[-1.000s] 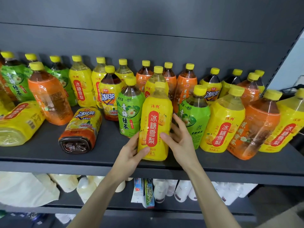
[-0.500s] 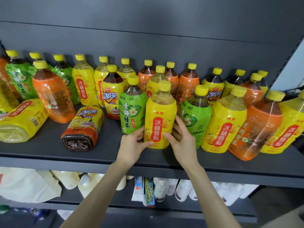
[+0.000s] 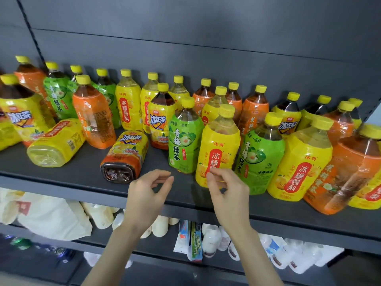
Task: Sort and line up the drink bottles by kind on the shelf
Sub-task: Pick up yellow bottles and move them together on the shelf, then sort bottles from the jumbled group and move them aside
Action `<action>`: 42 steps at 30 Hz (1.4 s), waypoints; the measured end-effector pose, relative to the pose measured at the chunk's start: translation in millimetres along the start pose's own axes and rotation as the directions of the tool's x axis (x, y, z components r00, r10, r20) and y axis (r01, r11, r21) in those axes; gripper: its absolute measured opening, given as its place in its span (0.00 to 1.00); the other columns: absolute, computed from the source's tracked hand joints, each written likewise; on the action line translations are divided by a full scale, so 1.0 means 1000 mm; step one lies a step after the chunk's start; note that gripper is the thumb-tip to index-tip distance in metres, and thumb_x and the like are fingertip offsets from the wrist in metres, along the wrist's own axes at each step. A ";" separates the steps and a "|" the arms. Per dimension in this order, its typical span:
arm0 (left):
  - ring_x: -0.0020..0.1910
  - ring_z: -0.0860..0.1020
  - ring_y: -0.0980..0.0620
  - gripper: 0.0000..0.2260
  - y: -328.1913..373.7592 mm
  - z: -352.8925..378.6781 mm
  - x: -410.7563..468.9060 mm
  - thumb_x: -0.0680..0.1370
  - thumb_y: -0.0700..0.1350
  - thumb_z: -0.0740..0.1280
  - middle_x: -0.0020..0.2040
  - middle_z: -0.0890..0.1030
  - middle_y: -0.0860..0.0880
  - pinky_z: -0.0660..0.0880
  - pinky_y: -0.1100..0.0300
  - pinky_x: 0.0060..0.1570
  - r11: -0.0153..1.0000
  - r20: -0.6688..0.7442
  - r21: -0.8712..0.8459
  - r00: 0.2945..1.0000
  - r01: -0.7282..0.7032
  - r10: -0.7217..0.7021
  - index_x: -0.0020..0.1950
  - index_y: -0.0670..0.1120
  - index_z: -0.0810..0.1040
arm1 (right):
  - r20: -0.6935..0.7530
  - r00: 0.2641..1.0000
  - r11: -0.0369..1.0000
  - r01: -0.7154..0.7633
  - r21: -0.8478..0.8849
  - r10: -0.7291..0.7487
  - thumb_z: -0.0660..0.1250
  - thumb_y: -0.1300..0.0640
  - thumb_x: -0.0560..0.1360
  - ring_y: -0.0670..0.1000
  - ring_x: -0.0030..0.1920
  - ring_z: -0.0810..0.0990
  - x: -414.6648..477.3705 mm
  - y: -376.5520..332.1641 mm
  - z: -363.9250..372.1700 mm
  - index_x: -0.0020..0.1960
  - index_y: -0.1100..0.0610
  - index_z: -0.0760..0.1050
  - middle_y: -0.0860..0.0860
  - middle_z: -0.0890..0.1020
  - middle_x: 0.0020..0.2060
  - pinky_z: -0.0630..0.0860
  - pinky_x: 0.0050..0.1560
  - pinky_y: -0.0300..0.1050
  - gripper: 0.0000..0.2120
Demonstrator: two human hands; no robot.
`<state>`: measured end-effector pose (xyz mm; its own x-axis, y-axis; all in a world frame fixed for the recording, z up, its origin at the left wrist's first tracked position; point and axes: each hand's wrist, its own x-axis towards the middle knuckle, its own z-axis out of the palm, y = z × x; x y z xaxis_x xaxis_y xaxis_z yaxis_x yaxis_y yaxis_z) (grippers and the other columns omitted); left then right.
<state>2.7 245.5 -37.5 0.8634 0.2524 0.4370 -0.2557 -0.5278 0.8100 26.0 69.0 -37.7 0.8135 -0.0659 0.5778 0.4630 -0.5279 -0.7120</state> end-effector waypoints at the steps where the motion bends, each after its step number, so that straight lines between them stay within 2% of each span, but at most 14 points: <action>1: 0.45 0.79 0.64 0.03 -0.001 -0.009 0.003 0.74 0.40 0.71 0.41 0.82 0.59 0.74 0.73 0.45 1.000 -0.031 0.001 0.999 -0.005 0.005 0.46 0.48 0.82 | 0.006 1.000 1.000 0.014 0.010 -0.014 0.65 0.53 0.74 0.48 0.43 0.82 0.002 -0.006 0.007 0.49 0.58 0.81 0.49 0.83 0.44 0.81 0.43 0.52 0.11; 7: 0.44 0.78 0.67 0.04 -0.029 -0.063 0.033 0.75 0.42 0.70 0.43 0.82 0.55 0.70 0.77 0.44 0.999 -0.192 0.054 0.981 -0.007 0.018 0.48 0.48 0.81 | 0.056 0.998 0.998 0.022 0.061 -0.026 0.68 0.57 0.76 0.45 0.44 0.82 0.016 -0.038 0.061 0.50 0.58 0.81 0.47 0.82 0.43 0.81 0.45 0.49 0.07; 12: 0.48 0.80 0.55 0.08 -0.076 -0.097 0.063 0.75 0.47 0.69 0.48 0.81 0.50 0.76 0.58 0.49 0.998 -0.168 0.021 0.984 0.063 -0.058 0.53 0.47 0.80 | 0.049 0.998 0.999 -0.032 0.040 0.030 0.69 0.58 0.76 0.45 0.43 0.81 0.022 -0.057 0.122 0.51 0.58 0.81 0.47 0.82 0.43 0.81 0.45 0.49 0.06; 15: 0.49 0.79 0.55 0.11 -0.099 -0.109 0.084 0.76 0.50 0.68 0.50 0.81 0.50 0.75 0.62 0.47 0.995 -0.073 -0.011 0.993 0.095 -0.095 0.55 0.47 0.78 | 0.050 0.994 0.994 -0.103 0.047 0.101 0.69 0.56 0.76 0.44 0.44 0.81 0.024 -0.063 0.156 0.52 0.57 0.81 0.49 0.83 0.44 0.80 0.47 0.48 0.07; 17: 0.50 0.78 0.56 0.13 -0.112 -0.111 0.097 0.76 0.51 0.67 0.53 0.80 0.50 0.73 0.66 0.47 0.987 0.024 -0.036 0.987 0.159 -0.158 0.58 0.47 0.76 | 0.064 0.977 0.975 -0.210 0.067 0.206 0.69 0.54 0.76 0.44 0.45 0.81 0.026 -0.065 0.173 0.53 0.57 0.80 0.48 0.83 0.45 0.80 0.50 0.47 0.09; 20: 0.54 0.77 0.54 0.17 -0.125 -0.108 0.117 0.78 0.53 0.64 0.58 0.78 0.48 0.73 0.60 0.53 0.958 0.199 -0.066 0.945 0.279 -0.261 0.63 0.46 0.73 | 0.122 0.916 0.912 -0.395 0.112 0.382 0.68 0.48 0.75 0.45 0.51 0.81 0.028 -0.065 0.190 0.58 0.55 0.77 0.47 0.82 0.50 0.78 0.56 0.47 0.15; 23: 0.56 0.77 0.50 0.21 -0.133 -0.103 0.136 0.79 0.56 0.61 0.59 0.78 0.46 0.74 0.55 0.58 0.899 0.350 -0.104 0.862 0.426 -0.368 0.66 0.46 0.70 | 0.193 0.857 0.851 -0.506 0.141 0.477 0.67 0.44 0.75 0.46 0.55 0.80 0.033 -0.064 0.203 0.63 0.53 0.74 0.47 0.81 0.55 0.76 0.60 0.49 0.20; 27: 0.57 0.77 0.48 0.28 -0.143 -0.094 0.151 0.77 0.64 0.59 0.60 0.78 0.46 0.73 0.48 0.61 0.864 0.457 -0.075 0.787 0.498 -0.414 0.68 0.46 0.68 | 0.323 0.774 0.751 -0.621 0.224 0.544 0.67 0.43 0.75 0.47 0.53 0.81 0.037 -0.065 0.209 0.62 0.46 0.73 0.48 0.81 0.55 0.77 0.59 0.50 0.17; 30: 0.54 0.79 0.48 0.26 -0.146 -0.090 0.152 0.76 0.64 0.60 0.56 0.80 0.47 0.75 0.47 0.60 0.881 0.469 -0.068 0.795 0.468 -0.386 0.64 0.46 0.71 | 0.373 0.786 0.731 -0.607 0.314 0.493 0.68 0.48 0.74 0.47 0.51 0.83 0.037 -0.066 0.206 0.54 0.44 0.77 0.47 0.84 0.51 0.78 0.54 0.46 0.09; 32: 0.52 0.81 0.50 0.24 -0.146 -0.092 0.150 0.75 0.62 0.62 0.54 0.81 0.48 0.76 0.47 0.58 0.871 0.474 -0.154 0.808 0.467 -0.349 0.63 0.47 0.72 | 0.383 0.812 0.740 -0.570 0.358 0.440 0.67 0.54 0.76 0.46 0.49 0.84 0.037 -0.068 0.202 0.53 0.45 0.78 0.47 0.85 0.49 0.78 0.48 0.39 0.07; 35: 0.50 0.82 0.55 0.16 -0.139 -0.098 0.150 0.76 0.55 0.65 0.54 0.82 0.50 0.78 0.53 0.55 0.861 0.466 -0.306 0.853 0.406 -0.236 0.61 0.50 0.72 | 0.382 0.854 0.746 -0.503 0.436 0.353 0.67 0.61 0.75 0.46 0.51 0.83 0.039 -0.070 0.197 0.58 0.50 0.76 0.47 0.84 0.52 0.78 0.47 0.36 0.13; 37: 0.48 0.81 0.61 0.12 -0.130 -0.103 0.155 0.77 0.48 0.66 0.53 0.80 0.55 0.79 0.62 0.48 0.851 0.447 -0.395 0.882 0.346 -0.151 0.60 0.54 0.70 | 0.360 0.881 0.768 -0.452 0.453 0.306 0.68 0.63 0.74 0.44 0.54 0.82 0.043 -0.070 0.193 0.64 0.52 0.73 0.46 0.82 0.55 0.77 0.49 0.36 0.20; 39: 0.49 0.78 0.64 0.16 -0.124 -0.108 0.161 0.77 0.42 0.67 0.53 0.77 0.59 0.76 0.69 0.43 0.859 0.424 -0.435 0.903 0.269 -0.069 0.61 0.55 0.68 | 0.332 0.906 0.810 -0.394 0.433 0.263 0.69 0.66 0.73 0.39 0.57 0.79 0.049 -0.068 0.191 0.69 0.54 0.68 0.44 0.79 0.59 0.76 0.51 0.33 0.26; 42: 0.55 0.76 0.64 0.24 -0.121 -0.113 0.170 0.75 0.37 0.69 0.59 0.73 0.59 0.75 0.72 0.46 0.877 0.406 -0.453 0.913 0.160 0.043 0.67 0.50 0.66 | 0.318 0.922 0.859 -0.338 0.385 0.220 0.71 0.67 0.72 0.37 0.63 0.74 0.055 -0.064 0.193 0.71 0.50 0.63 0.42 0.75 0.64 0.74 0.55 0.32 0.33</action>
<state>131.4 444.6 -17.0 0.9538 -0.1211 0.2749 -0.2829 -0.0544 0.9576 109.0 262.3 -37.3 0.9641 0.0924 0.2489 0.2581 -0.1052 -0.9604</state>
